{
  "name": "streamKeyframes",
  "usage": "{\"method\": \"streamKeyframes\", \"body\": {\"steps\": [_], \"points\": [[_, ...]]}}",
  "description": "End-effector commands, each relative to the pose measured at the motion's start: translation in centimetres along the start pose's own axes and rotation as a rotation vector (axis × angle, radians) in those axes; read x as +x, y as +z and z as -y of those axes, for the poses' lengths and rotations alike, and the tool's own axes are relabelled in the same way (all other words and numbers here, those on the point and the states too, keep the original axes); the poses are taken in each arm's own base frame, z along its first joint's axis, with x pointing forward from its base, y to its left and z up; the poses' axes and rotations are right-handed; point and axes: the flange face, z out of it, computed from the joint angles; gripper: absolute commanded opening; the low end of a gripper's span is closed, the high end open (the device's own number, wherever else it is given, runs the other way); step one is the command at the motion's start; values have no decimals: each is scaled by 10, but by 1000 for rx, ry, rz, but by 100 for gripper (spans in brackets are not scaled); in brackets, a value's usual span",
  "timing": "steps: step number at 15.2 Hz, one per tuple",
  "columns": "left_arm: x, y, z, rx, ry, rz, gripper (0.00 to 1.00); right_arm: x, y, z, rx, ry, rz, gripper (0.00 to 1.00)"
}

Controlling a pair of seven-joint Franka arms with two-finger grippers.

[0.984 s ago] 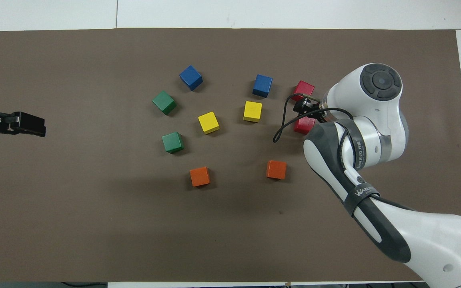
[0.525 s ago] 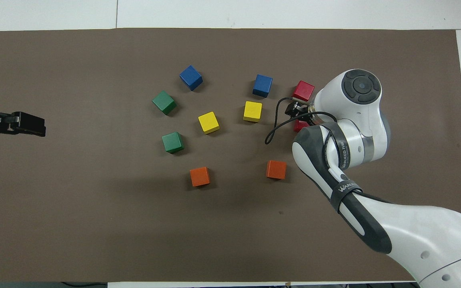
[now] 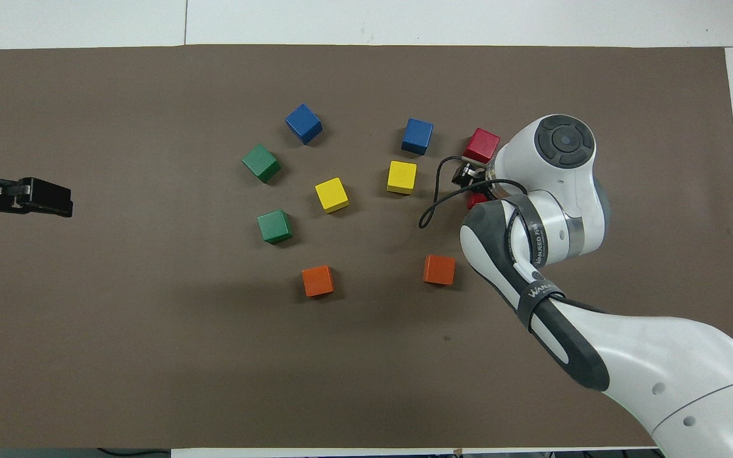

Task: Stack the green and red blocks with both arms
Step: 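Reach the right gripper to a red cube and grasp it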

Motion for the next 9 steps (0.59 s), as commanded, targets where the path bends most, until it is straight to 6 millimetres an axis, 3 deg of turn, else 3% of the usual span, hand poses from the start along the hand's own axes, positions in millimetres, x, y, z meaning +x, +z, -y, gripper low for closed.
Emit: {"method": "streamKeyframes", "body": {"steps": [1, 2, 6, 8, 9], "points": [[-7, -5, 3, -13, -5, 2, 100, 1, 7, -1, 13, -5, -9, 32], [-7, -4, 3, -13, -5, 3, 100, 2, 7, -1, 15, -6, -10, 3], [-7, -4, 3, -13, -5, 3, 100, 5, 4, -6, -5, -21, 1, 0], [-7, -4, 3, -13, -5, 3, 100, 11, -14, -19, -19, -79, 18, 0], [-7, -4, 3, -13, -5, 3, 100, 17, -34, -33, -26, -123, 32, 0]]}}
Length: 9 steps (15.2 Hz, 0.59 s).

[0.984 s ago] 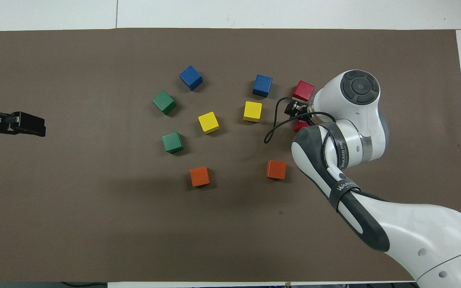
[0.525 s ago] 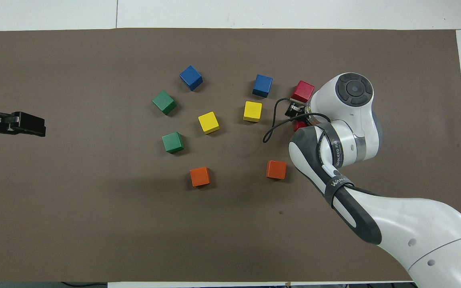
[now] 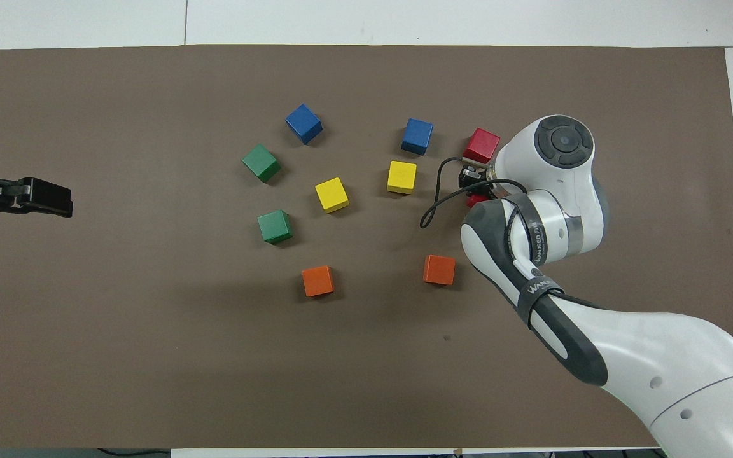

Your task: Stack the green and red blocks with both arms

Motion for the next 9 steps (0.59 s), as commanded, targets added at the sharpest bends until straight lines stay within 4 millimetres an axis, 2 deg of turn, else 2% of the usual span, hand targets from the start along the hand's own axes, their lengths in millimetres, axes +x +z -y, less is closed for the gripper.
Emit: {"method": "streamKeyframes", "body": {"steps": [1, 3, 5, 7, 9], "points": [[-7, -5, 3, -13, -5, 2, 100, 18, -58, -49, -8, -118, 25, 0], [-7, -5, 3, -13, -5, 2, 100, 36, -98, -110, -5, -252, 32, 0], [-7, -4, 3, -13, -5, 3, 100, 58, -108, -170, 1, -321, 37, 0], [-7, -4, 3, -13, -5, 3, 100, 66, -96, -218, 9, -383, 14, 0], [-7, -4, 3, -13, -4, 8, 100, 63, -69, -250, 9, -429, -26, 0]]}}
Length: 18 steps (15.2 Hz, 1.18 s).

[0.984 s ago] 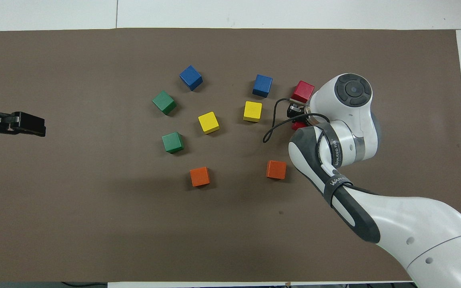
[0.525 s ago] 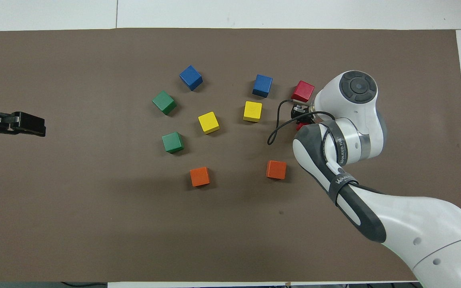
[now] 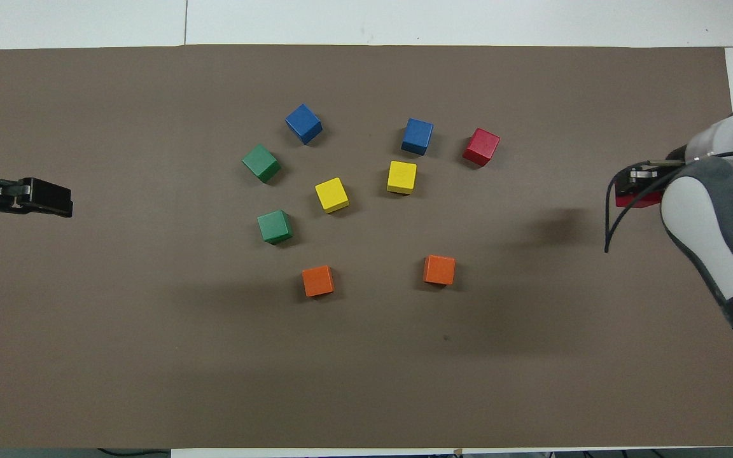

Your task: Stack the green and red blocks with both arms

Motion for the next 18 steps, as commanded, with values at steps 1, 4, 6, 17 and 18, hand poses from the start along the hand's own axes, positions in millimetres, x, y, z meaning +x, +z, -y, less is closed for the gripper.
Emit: {"method": "streamKeyframes", "body": {"steps": [1, 4, 6, 17, 18], "points": [[-8, -6, 1, -13, -10, 1, 100, -22, 47, -19, -17, -89, -40, 0], [-3, 2, -23, -17, -80, -33, 100, -18, 74, -23, -29, -114, -29, 0], [-3, 25, -76, -38, -135, -62, 100, -13, 90, -20, -41, -133, -39, 0], [28, 177, -222, -111, -251, -55, 100, 1, 80, -4, -37, -147, -11, 100], [29, 188, -229, -111, -256, -50, 100, 8, 64, 0, -34, -147, 4, 100]]}}
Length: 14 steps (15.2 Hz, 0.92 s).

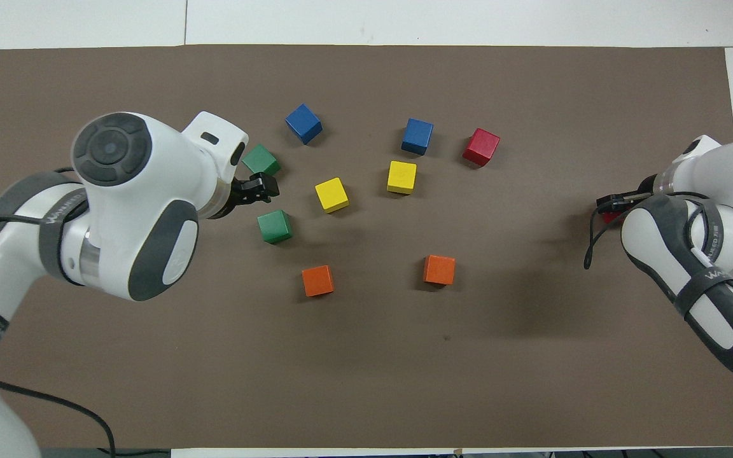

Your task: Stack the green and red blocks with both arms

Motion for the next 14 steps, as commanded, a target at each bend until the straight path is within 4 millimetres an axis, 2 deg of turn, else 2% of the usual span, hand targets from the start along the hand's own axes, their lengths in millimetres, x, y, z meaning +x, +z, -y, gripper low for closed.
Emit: {"method": "streamKeyframes", "body": {"steps": [1, 2, 3, 4, 5, 7, 9, 11, 13, 14], "points": [[-2, 39, -14, 3, -34, 8, 100, 23, -51, 4, 3, -4, 29, 100], [-7, 51, -23, 14, -29, -2, 100, 29, -66, 5, -2, 12, 38, 100], [-10, 69, -30, 26, -34, -9, 100, 39, -82, 19, -17, 32, 32, 100], [-13, 83, -37, 21, -60, -14, 100, 51, -94, 46, -31, 67, 20, 100], [-17, 94, -36, 15, -74, -17, 100, 63, -99, 69, -35, 132, 2, 100], [-22, 102, -30, 21, -75, -12, 100, 83, -108, 124, -30, 270, -32, 100], [-19, 104, -22, 27, -84, -7, 100, 103, -101, 162, -13, 379, -42, 100], [-17, 103, -22, 23, -96, -12, 100, 126, -84, 193, -5, 457, -50, 100], [-18, 103, -23, 23, -95, -12, 100, 135, -58, 214, -18, 519, -38, 100], [-18, 102, -23, 24, -95, -11, 100, 138, -53, 225, -15, 527, -46, 100]]}}
